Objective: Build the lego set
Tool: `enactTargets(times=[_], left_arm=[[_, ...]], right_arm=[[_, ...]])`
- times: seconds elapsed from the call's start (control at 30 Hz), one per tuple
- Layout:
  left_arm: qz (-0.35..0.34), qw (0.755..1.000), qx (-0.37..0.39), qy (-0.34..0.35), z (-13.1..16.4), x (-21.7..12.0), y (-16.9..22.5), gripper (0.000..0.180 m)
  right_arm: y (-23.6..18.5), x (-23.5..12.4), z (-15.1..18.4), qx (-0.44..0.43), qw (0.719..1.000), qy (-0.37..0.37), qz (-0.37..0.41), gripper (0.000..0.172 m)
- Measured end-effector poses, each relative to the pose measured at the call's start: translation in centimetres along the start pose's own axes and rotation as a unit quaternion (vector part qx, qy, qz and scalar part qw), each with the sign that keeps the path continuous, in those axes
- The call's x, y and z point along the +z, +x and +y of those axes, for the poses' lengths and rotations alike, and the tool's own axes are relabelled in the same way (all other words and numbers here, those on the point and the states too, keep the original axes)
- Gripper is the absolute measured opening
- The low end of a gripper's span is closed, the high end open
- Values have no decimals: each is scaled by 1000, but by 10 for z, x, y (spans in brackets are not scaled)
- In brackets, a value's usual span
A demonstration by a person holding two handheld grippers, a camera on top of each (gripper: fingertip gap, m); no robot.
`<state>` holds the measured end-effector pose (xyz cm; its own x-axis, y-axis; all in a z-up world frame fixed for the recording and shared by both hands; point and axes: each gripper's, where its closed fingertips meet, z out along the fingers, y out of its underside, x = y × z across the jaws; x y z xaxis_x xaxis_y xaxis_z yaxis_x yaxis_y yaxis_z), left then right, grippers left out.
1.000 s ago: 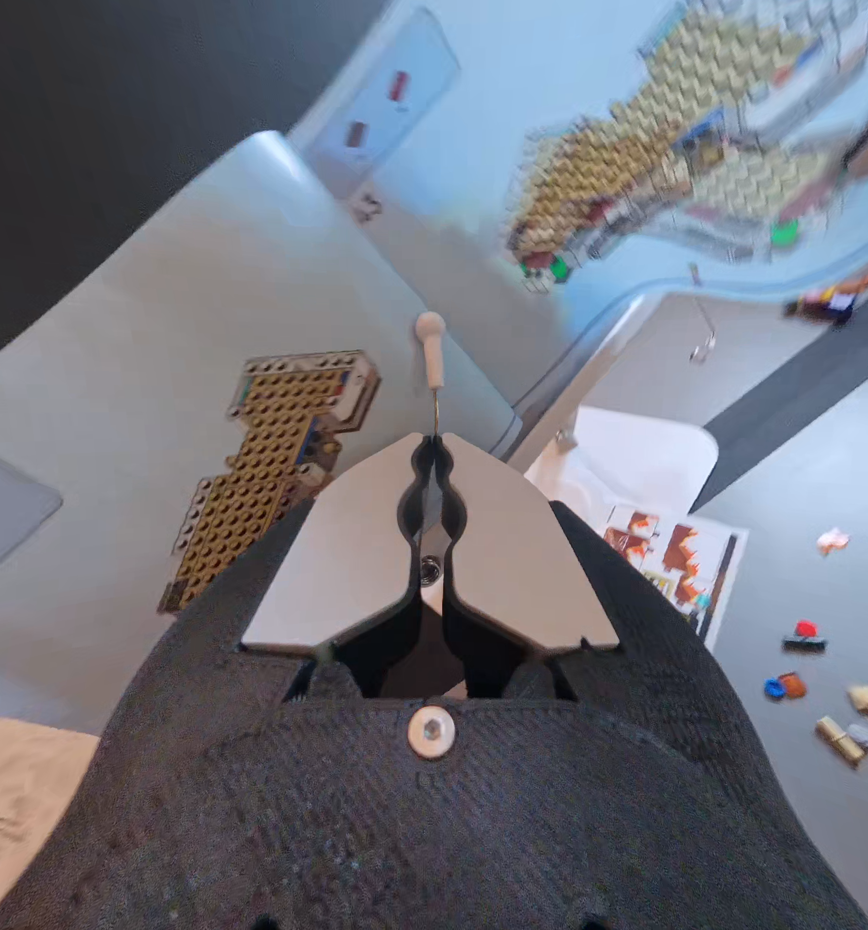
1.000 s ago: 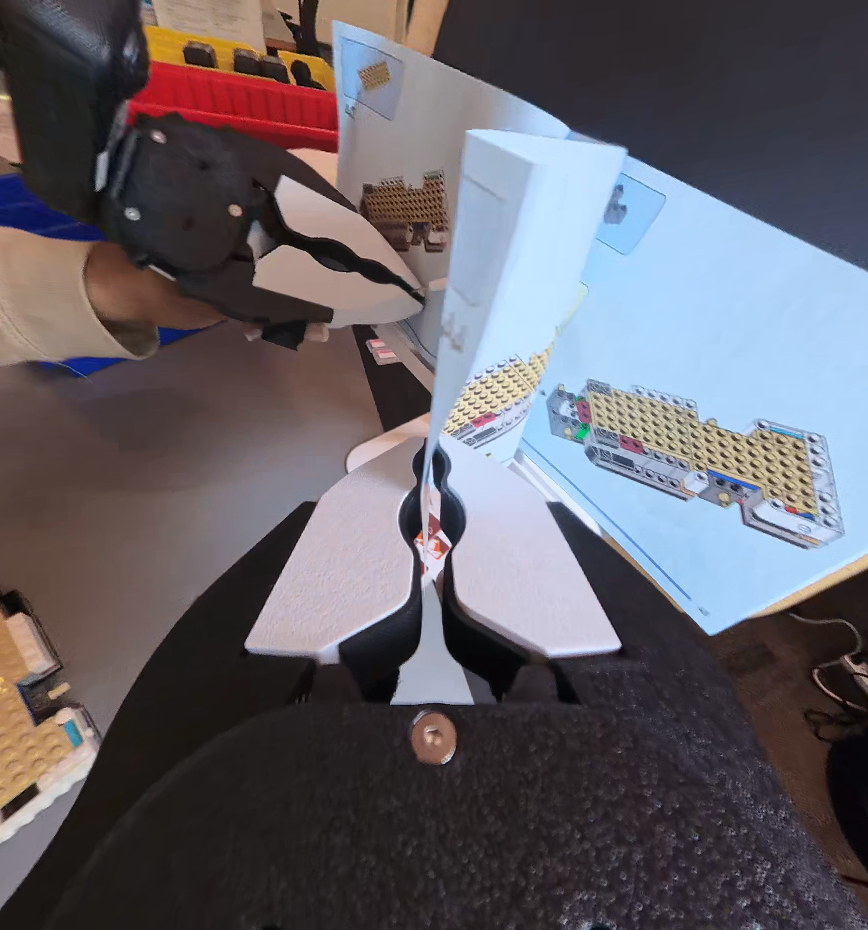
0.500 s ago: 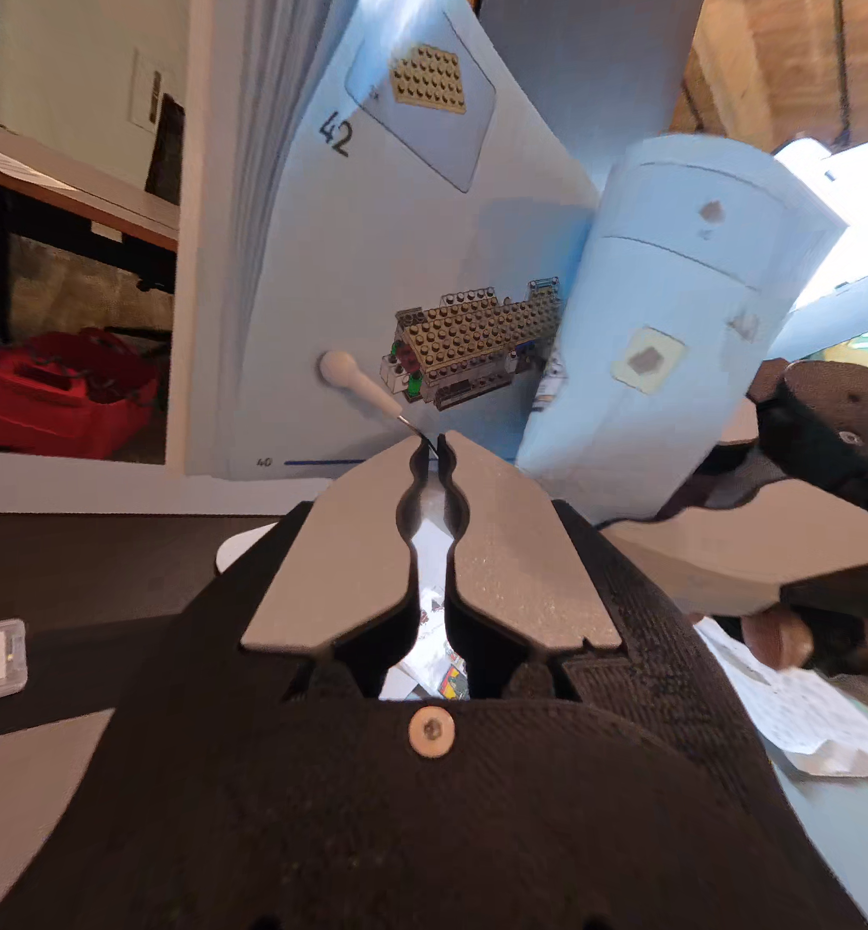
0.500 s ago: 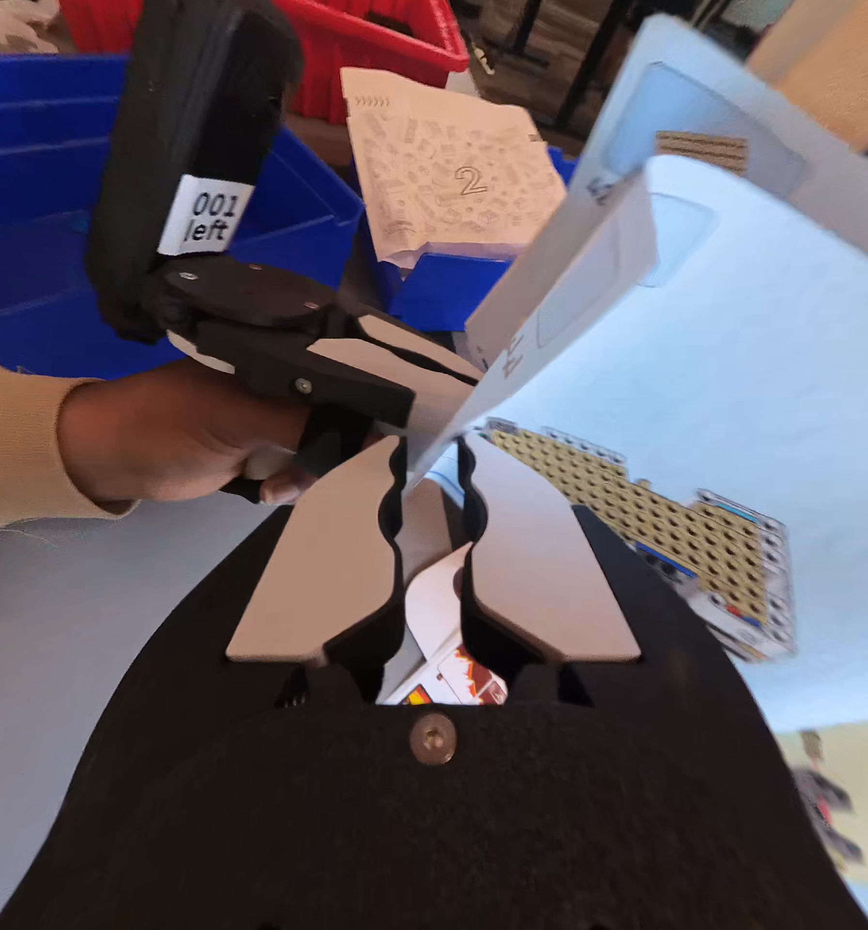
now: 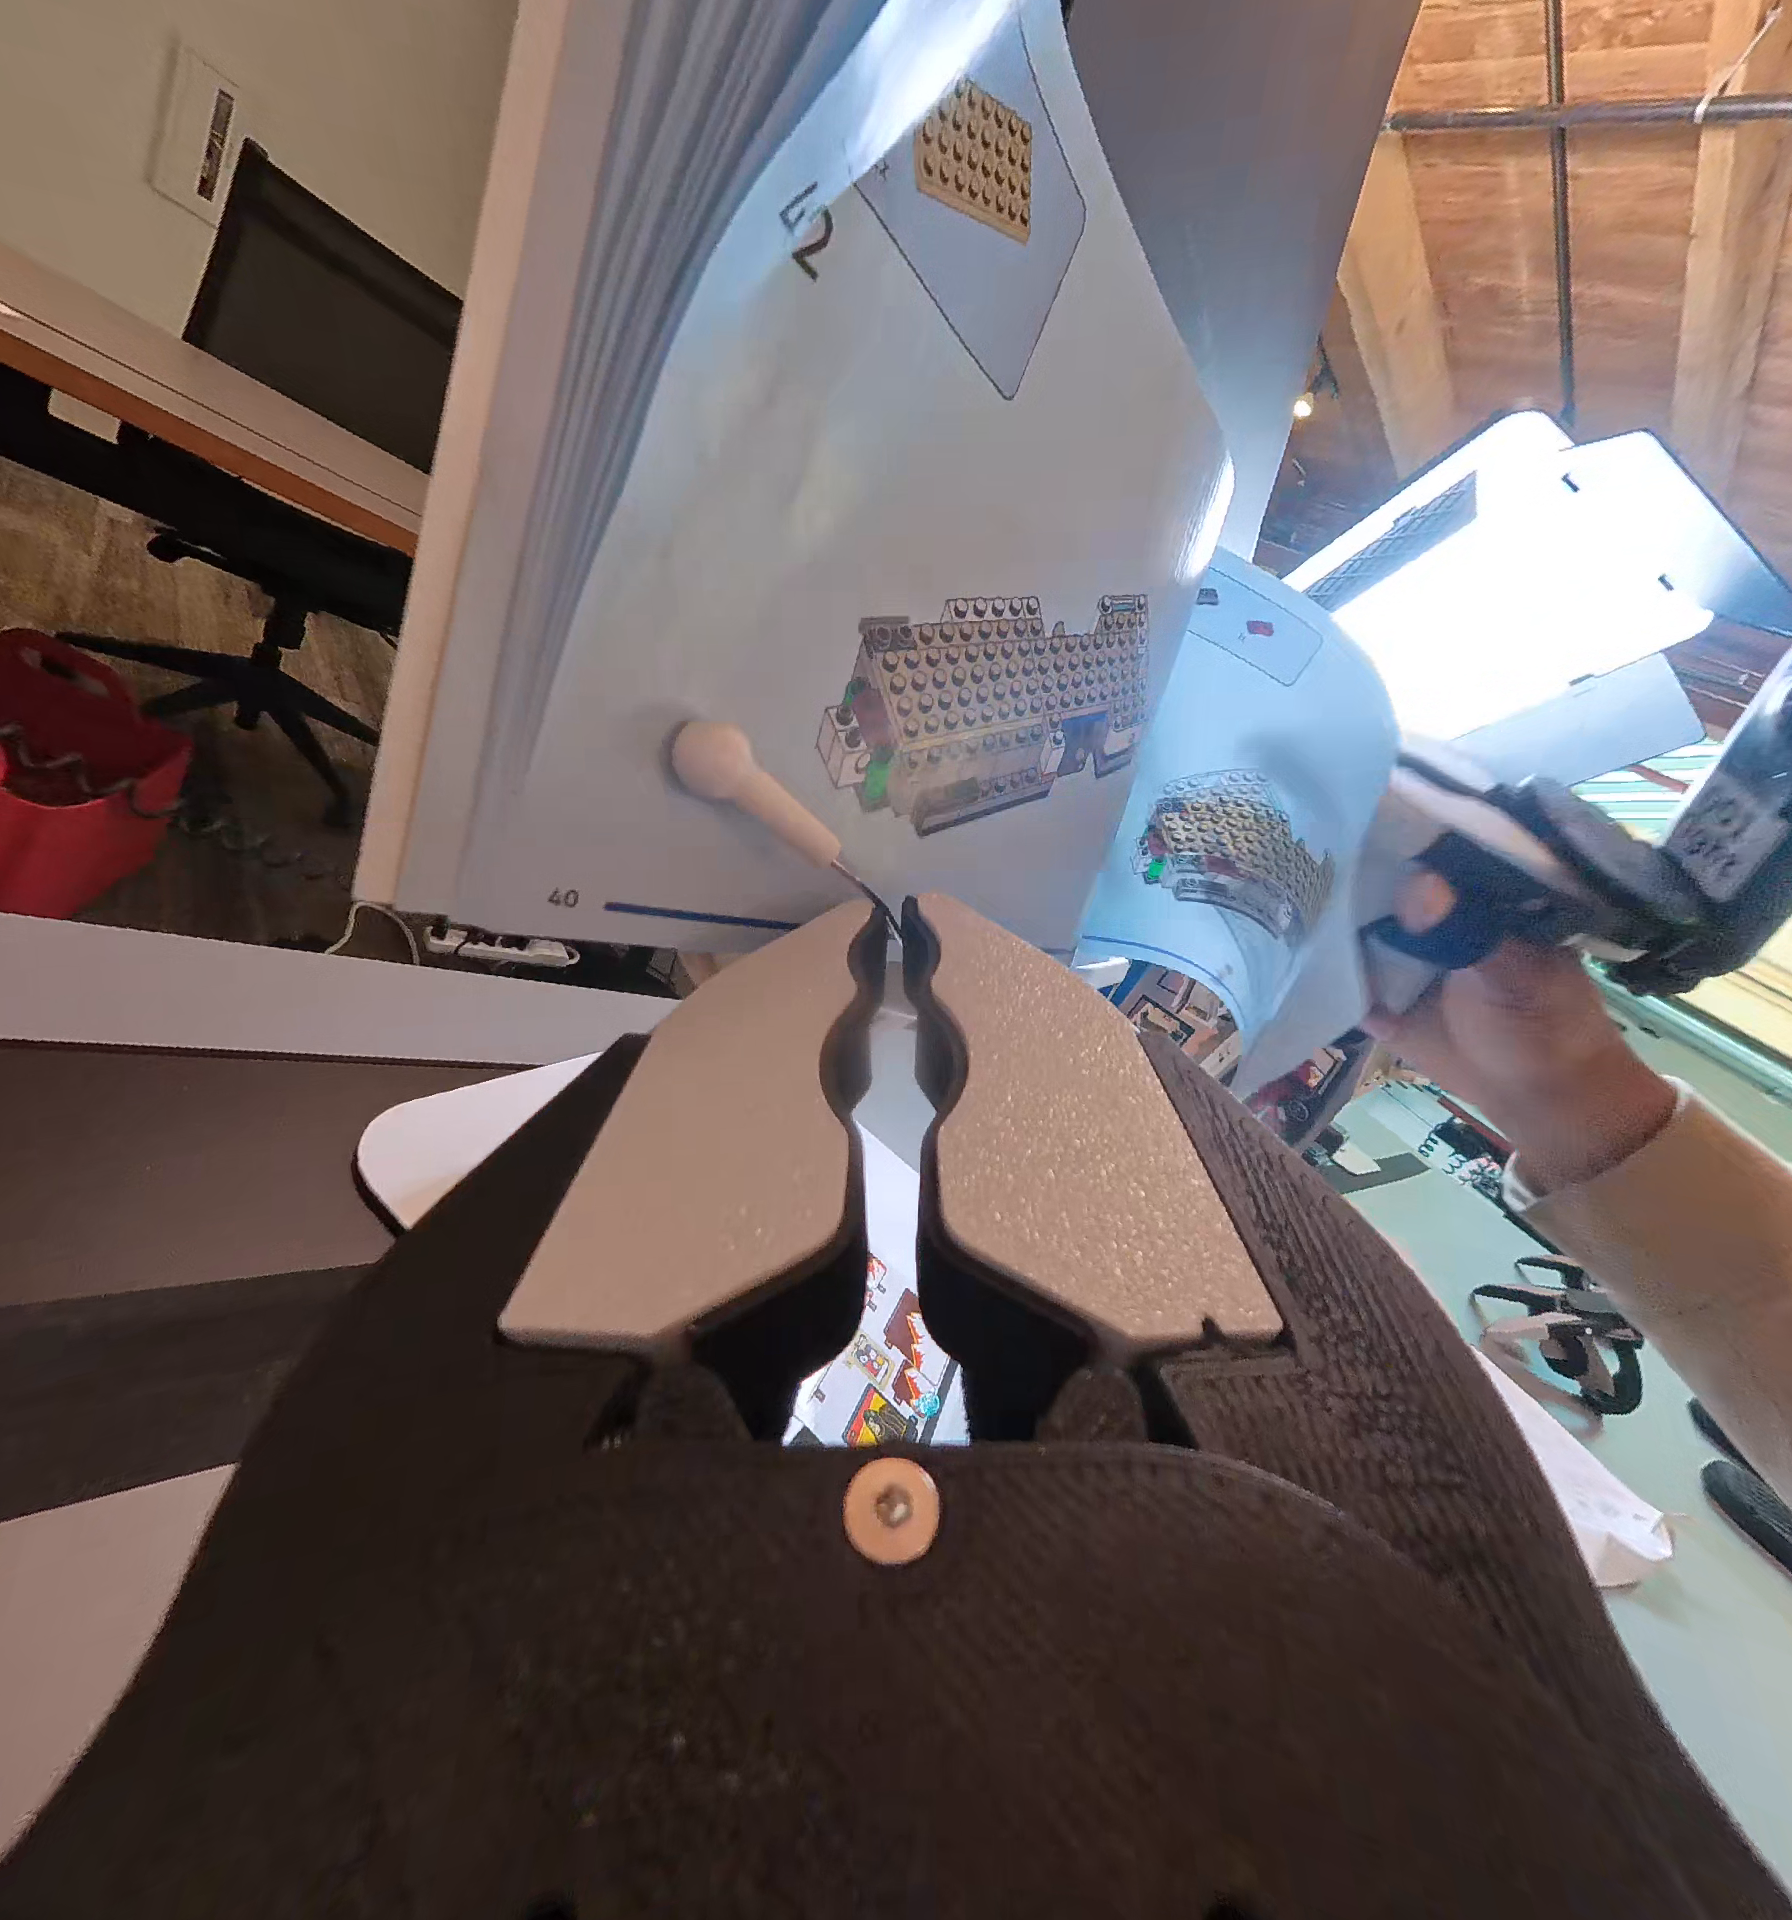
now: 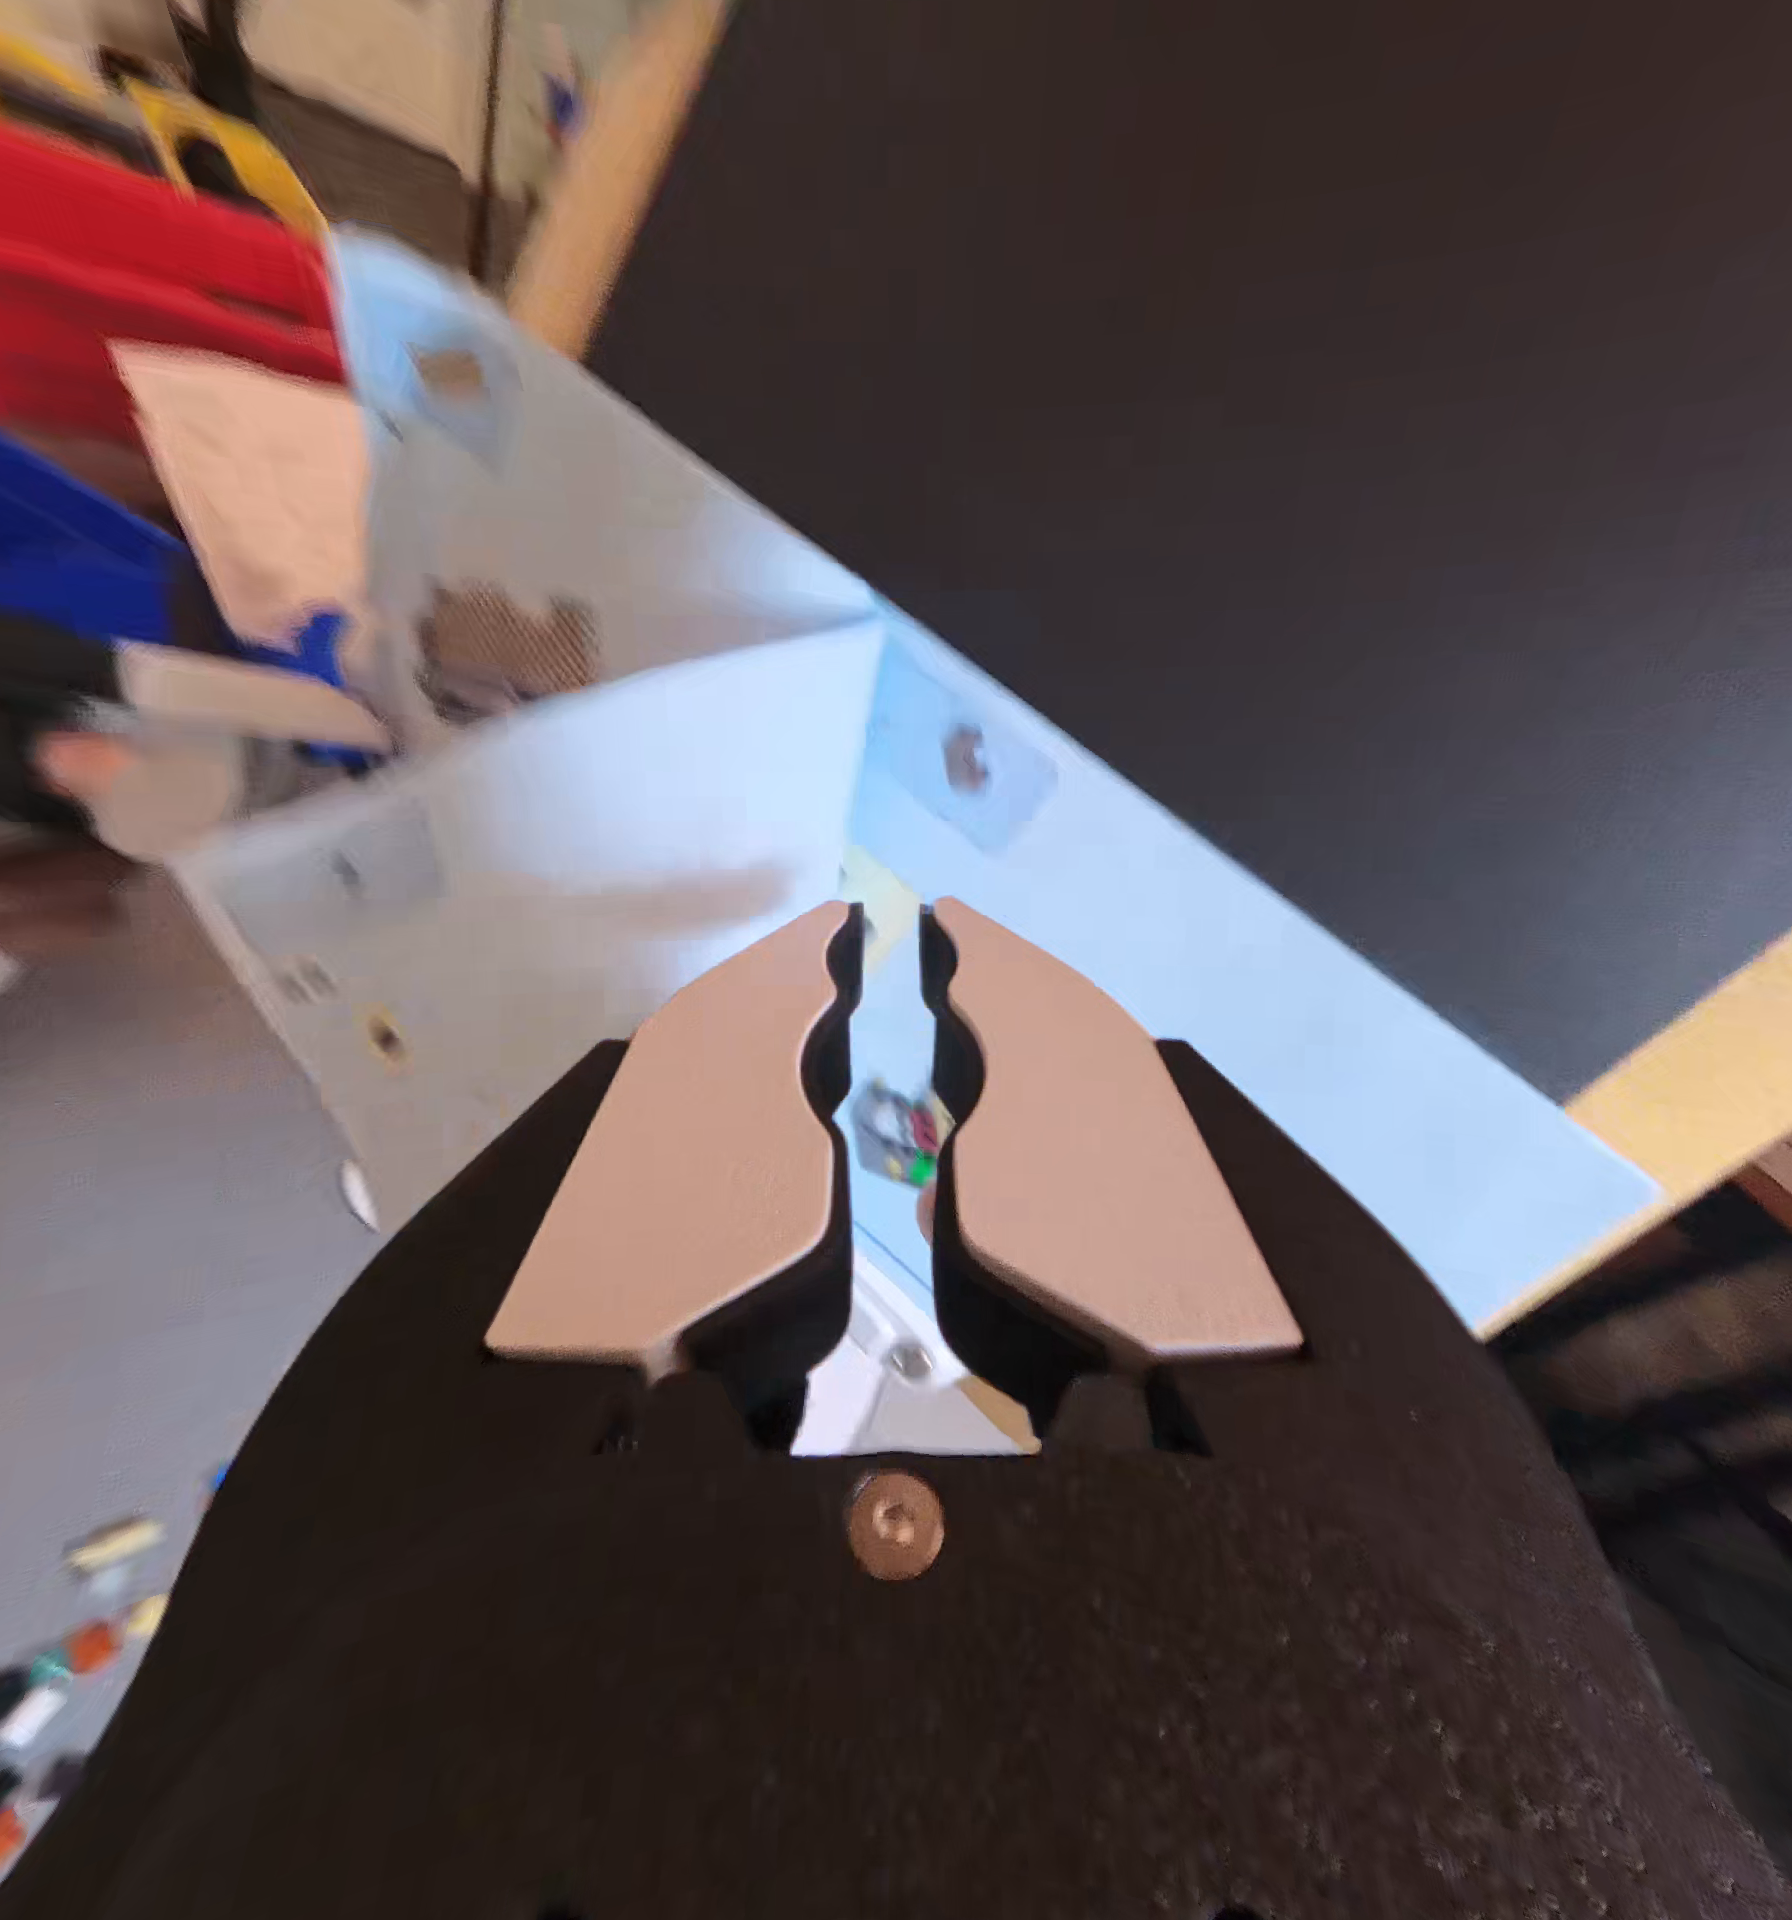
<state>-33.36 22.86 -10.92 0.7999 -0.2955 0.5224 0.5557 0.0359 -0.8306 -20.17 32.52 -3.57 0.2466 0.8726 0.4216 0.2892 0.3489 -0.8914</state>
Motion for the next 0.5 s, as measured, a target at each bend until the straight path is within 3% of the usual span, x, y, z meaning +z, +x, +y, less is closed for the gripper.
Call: enactTargets(times=[0.13, 0.3, 0.5], left_arm=[[6, 1000, -12, 3, 2, -2, -2, 2], [49, 996, -64, 44, 7, -6, -3, 2], [81, 978, -161, 100, 14, -11, -4, 1]], right_arm=[[-21, 20, 39, -54, 996, -67, -35, 7], [-72, 42, 9, -149, 985, -53, -64, 5], [-90, 76, 3, -243, 961, -128, -22, 5]])
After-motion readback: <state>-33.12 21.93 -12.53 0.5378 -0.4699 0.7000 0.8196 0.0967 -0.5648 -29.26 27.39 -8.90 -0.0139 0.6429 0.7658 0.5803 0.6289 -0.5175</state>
